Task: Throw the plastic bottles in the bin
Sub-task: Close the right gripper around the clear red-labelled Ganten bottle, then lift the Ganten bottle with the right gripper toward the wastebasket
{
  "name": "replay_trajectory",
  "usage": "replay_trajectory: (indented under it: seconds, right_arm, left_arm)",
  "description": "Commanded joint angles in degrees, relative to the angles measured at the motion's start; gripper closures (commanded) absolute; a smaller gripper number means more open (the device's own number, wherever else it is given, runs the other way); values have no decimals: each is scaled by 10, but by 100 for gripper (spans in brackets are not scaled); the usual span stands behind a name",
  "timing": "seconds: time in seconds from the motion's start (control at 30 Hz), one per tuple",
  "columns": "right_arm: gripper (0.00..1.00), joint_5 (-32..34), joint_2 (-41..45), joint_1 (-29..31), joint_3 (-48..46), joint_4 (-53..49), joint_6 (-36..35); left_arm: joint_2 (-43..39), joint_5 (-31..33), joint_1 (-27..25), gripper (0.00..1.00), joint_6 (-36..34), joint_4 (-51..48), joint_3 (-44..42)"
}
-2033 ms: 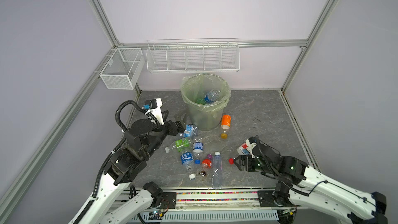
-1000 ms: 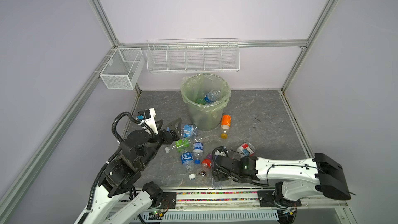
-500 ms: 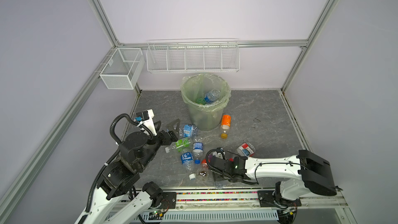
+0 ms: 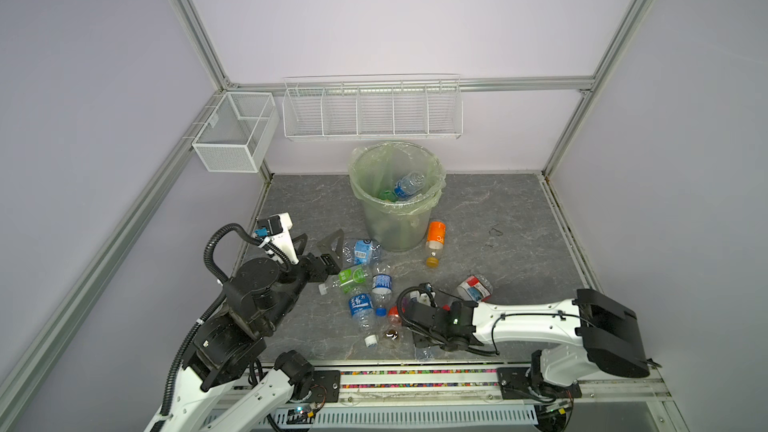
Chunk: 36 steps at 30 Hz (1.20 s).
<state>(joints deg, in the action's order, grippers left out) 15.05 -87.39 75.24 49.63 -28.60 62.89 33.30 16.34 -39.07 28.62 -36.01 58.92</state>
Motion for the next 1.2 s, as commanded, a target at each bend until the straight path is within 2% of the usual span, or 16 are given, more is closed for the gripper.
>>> replay_trajectory:
  seconds: [0.0,0.07,0.2,0.4,0.77,1.17]
  right_arm:
    - [74,20,3,-4,3,-39,10]
    - [78,26,10,-4,24,-47,5]
    - [79,40,27,-4,39,-62,-10]
    - [93,65,55,-4,59,-86,-31]
    - [94,118,121,-4,92,-133,-83]
    - [94,187,210,-4,108,-162,-129]
  left_arm:
    - [-6,9,-2,1,-1,-14,-4]
    - [-6,9,-2,1,-2,-14,-4]
    - [-6,9,-2,1,-1,-13,-5]
    - [-8,8,-2,1,0,-16,-8]
    - [-16,3,-2,1,13,-19,-27]
    - [-48,-11,-2,1,51,-22,-102]
